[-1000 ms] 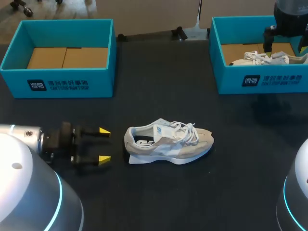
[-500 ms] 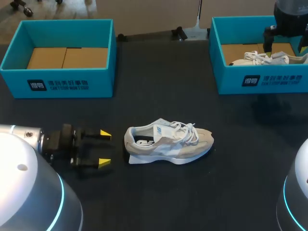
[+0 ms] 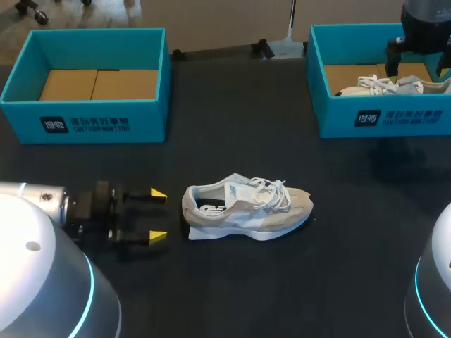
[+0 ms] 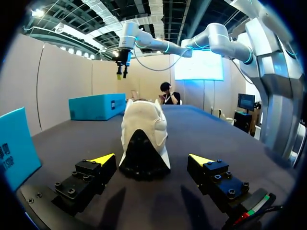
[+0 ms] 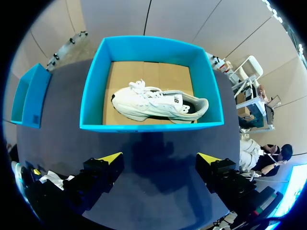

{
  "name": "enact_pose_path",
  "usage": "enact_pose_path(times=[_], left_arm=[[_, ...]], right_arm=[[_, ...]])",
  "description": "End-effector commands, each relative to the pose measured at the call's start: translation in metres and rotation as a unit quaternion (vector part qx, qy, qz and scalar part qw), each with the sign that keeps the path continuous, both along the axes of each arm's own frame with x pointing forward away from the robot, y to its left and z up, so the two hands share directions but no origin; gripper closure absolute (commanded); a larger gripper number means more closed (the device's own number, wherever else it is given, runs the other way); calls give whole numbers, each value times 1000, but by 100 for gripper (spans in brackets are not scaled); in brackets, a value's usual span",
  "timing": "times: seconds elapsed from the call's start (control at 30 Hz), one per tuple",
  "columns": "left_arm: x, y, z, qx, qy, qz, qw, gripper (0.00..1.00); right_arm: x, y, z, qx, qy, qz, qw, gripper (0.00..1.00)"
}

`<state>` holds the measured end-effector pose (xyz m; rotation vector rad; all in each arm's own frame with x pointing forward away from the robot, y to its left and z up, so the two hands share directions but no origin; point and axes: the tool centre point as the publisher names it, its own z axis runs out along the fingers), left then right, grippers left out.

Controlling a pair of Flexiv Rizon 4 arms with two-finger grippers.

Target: Take the shoe out of the shoebox, open the shoe tongue, remove and reinsert the insole, then place the shoe into the shoebox

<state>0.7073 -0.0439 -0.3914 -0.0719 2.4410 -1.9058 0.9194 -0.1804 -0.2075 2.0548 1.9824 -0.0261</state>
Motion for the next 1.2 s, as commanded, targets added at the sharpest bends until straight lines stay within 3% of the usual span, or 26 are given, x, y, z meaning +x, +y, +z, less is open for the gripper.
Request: enact_pose_path(times=[0.03, 0.57, 1.2], left_arm=[[4, -13, -5, 6, -5, 2, 1000, 0], [26, -41, -19, 15, -14, 14, 1000, 0], [20, -74, -26, 12, 9, 11, 1000, 0]], right_arm=[[0, 0, 0, 0, -1, 0, 1000, 0], [0, 0, 0, 0, -1, 0, 1000, 0], [0, 0, 0, 0, -1, 0, 1000, 0]])
